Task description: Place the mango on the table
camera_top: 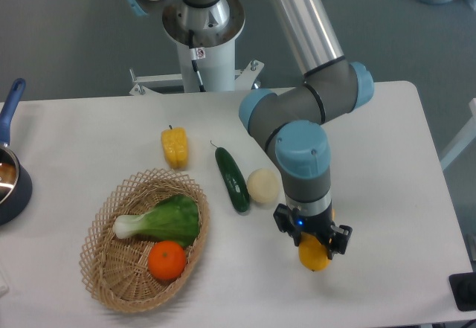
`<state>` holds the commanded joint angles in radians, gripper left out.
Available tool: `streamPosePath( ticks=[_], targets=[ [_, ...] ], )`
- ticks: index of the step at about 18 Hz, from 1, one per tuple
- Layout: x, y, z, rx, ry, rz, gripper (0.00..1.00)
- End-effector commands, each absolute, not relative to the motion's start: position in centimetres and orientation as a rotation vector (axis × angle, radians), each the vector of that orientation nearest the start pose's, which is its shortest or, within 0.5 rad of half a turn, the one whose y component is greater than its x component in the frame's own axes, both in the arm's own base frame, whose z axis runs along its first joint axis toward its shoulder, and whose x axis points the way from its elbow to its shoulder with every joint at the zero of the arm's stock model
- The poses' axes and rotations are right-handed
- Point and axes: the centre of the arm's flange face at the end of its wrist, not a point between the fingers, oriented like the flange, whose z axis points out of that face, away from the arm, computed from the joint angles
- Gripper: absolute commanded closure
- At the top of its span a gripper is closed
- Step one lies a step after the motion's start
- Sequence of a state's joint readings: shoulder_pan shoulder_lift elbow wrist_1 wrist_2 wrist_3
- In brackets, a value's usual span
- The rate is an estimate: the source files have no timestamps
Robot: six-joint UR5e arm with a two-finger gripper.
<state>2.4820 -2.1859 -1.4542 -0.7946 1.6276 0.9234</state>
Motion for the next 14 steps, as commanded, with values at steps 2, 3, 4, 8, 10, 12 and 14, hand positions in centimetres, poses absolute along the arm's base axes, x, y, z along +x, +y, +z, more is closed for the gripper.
streamPosePath(
  ticks=[2,3,4,8,10,12,14],
  targets=[
    [-48.6,53.8,24.4,-3.004,0.012,0.369,0.67],
    [-48.6,53.9,24.1,-3.007,0.01,0.363,0.67],
    [-48.7,53.9,23.8,-3.011,0.007,0.361,0.67],
    [-48.7,53.9,23.0,-3.02,0.012,0.348,0.67],
    [-48.6,53.8,22.6,-3.027,0.01,0.337,0.67],
    [-48.5,53.8,22.4,-3.027,0.004,0.335,0.67],
    [-48.5,53.8,22.0,-3.032,0.002,0.328,0.67]
  ],
)
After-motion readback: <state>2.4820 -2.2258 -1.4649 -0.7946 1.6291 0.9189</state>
